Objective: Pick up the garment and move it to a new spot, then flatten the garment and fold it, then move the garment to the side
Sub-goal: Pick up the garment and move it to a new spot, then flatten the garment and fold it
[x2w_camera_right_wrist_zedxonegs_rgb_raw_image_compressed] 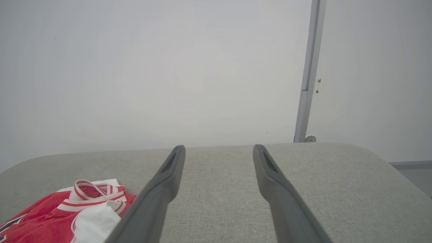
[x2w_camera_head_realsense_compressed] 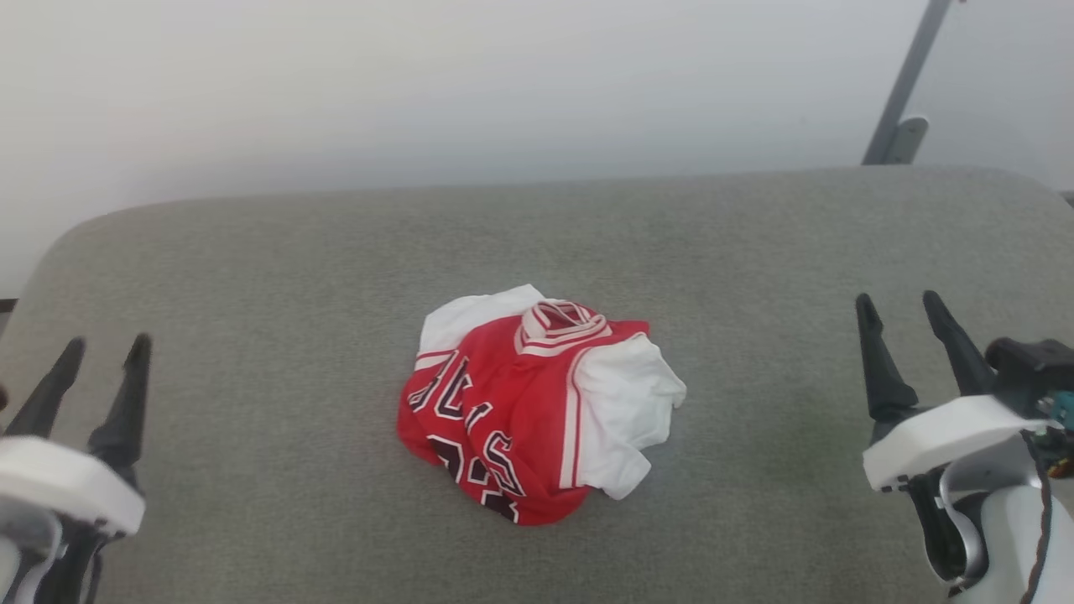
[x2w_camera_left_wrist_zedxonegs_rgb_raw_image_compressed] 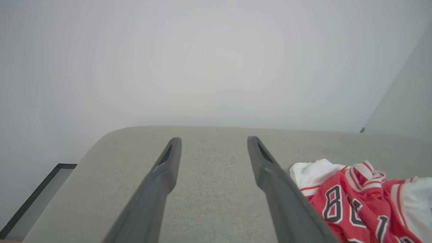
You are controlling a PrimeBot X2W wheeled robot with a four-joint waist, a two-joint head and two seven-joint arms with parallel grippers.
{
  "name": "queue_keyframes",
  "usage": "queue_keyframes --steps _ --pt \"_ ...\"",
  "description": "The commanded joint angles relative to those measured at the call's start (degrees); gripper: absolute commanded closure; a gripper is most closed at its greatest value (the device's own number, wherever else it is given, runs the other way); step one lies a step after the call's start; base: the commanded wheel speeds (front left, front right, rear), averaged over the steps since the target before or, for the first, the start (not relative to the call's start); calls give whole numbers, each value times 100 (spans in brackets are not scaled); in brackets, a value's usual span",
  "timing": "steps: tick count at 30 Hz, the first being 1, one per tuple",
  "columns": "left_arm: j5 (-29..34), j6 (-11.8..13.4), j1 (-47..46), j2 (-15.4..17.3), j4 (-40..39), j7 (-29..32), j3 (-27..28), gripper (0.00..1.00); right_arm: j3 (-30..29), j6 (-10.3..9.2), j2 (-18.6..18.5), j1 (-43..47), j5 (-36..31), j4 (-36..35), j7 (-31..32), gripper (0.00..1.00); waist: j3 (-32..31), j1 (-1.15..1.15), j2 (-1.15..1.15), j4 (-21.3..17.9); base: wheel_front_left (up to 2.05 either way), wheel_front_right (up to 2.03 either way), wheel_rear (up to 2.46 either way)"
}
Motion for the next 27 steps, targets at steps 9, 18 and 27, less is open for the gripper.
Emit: queue_keyframes --steps 9,18,27 --pt "299 -156 911 -318 20 -187 1002 0 -212 2 60 290 -40 -152 34 0 -119 0 0 266 0 0 0" --pt "727 -500 1300 -776 66 -185 1798 0 -213 3 127 384 0 -245 117 0 -117 0 0 319 0 0 0" --pt "928 -671 1231 -1040 67 -186 2043 0 80 3 104 322 100 -284 323 0 0 0 0 389 0 0 0"
